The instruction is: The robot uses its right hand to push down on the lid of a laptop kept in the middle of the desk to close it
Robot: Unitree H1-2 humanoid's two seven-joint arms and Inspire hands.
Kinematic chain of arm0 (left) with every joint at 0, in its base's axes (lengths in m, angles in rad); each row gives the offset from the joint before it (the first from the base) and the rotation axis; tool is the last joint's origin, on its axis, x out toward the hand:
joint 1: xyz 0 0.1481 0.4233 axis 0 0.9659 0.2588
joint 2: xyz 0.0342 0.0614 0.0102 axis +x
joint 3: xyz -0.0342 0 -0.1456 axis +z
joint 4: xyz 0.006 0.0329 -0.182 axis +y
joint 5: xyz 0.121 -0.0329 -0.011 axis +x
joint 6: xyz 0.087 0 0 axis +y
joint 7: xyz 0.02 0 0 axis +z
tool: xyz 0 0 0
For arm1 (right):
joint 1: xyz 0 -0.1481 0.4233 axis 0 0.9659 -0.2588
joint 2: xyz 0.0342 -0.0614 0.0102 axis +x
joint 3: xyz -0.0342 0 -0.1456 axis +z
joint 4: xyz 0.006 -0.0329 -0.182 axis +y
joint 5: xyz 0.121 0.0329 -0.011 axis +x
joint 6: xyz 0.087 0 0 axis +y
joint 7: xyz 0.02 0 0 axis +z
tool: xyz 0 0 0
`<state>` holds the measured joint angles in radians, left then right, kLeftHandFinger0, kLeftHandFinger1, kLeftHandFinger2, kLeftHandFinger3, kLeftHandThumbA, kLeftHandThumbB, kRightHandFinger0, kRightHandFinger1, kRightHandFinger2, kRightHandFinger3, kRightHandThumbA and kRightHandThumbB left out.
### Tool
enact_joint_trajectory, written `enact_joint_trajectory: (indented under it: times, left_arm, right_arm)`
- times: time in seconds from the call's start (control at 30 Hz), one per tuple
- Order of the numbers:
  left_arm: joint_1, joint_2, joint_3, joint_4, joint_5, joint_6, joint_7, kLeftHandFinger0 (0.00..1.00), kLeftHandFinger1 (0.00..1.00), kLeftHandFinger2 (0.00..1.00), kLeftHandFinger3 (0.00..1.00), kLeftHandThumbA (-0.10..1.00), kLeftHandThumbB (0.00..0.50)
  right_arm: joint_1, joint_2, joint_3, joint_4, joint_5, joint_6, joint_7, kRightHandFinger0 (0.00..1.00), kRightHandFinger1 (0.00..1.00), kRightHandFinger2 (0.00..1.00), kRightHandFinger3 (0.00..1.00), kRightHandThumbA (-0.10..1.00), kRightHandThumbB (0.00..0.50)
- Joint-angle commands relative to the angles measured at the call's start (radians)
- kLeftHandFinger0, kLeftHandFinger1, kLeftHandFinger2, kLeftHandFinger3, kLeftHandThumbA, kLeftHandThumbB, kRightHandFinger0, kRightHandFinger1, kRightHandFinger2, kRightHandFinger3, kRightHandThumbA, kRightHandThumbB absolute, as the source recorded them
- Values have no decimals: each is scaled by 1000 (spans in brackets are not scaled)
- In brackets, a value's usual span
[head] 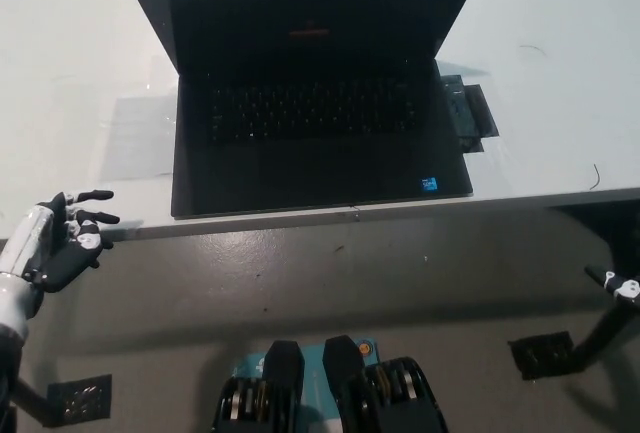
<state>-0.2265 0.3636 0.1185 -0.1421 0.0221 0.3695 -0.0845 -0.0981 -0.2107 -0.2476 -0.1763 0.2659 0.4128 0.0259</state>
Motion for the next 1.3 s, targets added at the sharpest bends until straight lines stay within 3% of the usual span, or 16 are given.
enact_joint_trajectory:
  times: [0.0,0.03,0.07,0.2,0.27,0.37,0.43,0.47,0.57,0.67,0.83,0.87,0.93,1.03,1.17,1.27]
  left_arm:
    - [-13,18,5,-26,6,7,-5,357,435,557,681,-17,5]
    - [-16,18,7,-29,8,11,-3,354,430,554,679,-18,11]
    - [-17,18,8,-27,5,6,-5,351,428,552,678,-19,10]
    - [-18,15,9,-29,8,26,-3,358,434,559,688,-15,11]
    - [-16,20,7,-34,14,31,-6,364,442,562,685,3,11]
    - [-19,22,5,-35,15,35,-8,368,439,554,682,-4,5]
    - [-21,26,5,-38,16,43,-11,365,435,554,684,-16,0]
    - [-21,28,4,-35,16,39,-11,371,438,559,685,-18,1]
    - [-21,31,6,-28,13,25,-15,355,430,554,688,-26,3]
    - [-17,37,3,-36,17,35,-18,372,445,566,702,-9,1]
    - [-15,38,0,-34,20,43,-17,392,460,574,698,-3,0]
    - [-15,38,-2,-37,24,48,-16,369,453,565,689,10,6]
    - [-13,33,-1,-43,19,57,-16,374,459,565,692,17,10]
    - [-10,34,-2,-45,17,51,-20,385,466,575,699,7,1]
    - [-11,37,-1,-42,16,48,-22,352,438,552,680,0,11]
    - [-16,39,-8,-40,22,43,-24,318,411,530,664,-6,11]
  right_arm:
    - [-24,-12,-23,-44,8,23,-18,988,941,925,1000,1000,77]
    - [-62,-23,-27,-56,-3,39,-31,935,895,881,1000,1000,154]
    - [-84,-32,-29,-61,-7,41,-35,924,883,869,999,1000,181]
    - [-183,-82,-10,-75,-17,57,-32,945,899,885,1000,1000,202]
    - [-270,-126,27,-85,-36,57,-19,942,892,886,1000,1000,147]
    - [-320,-150,54,-86,-18,57,-38,937,896,896,1000,1000,123]
    - [-404,-173,89,-81,-10,57,-46,957,921,931,1000,1000,132]
    - [-431,-177,97,-70,-13,57,-41,936,908,923,1000,1000,195]
    - [-526,-190,137,-29,-23,57,-31,907,892,910,1000,1000,231]
    - [-620,-193,173,19,-19,57,-8,911,893,915,1000,1000,138]
    - [-727,-188,247,76,-69,57,8,919,900,900,1000,1000,188]
    - [-769,-174,271,99,-77,57,19,915,897,884,1000,1000,197]
    - [-831,-140,301,131,-103,56,26,876,867,865,984,1000,159]
    - [-870,-109,317,158,-112,53,24,896,882,876,956,1000,148]
    - [-934,-46,322,223,-124,35,12,884,856,846,936,1000,215]
    - [-978,-24,339,285,-141,-13,31,899,874,864,962,1000,196]
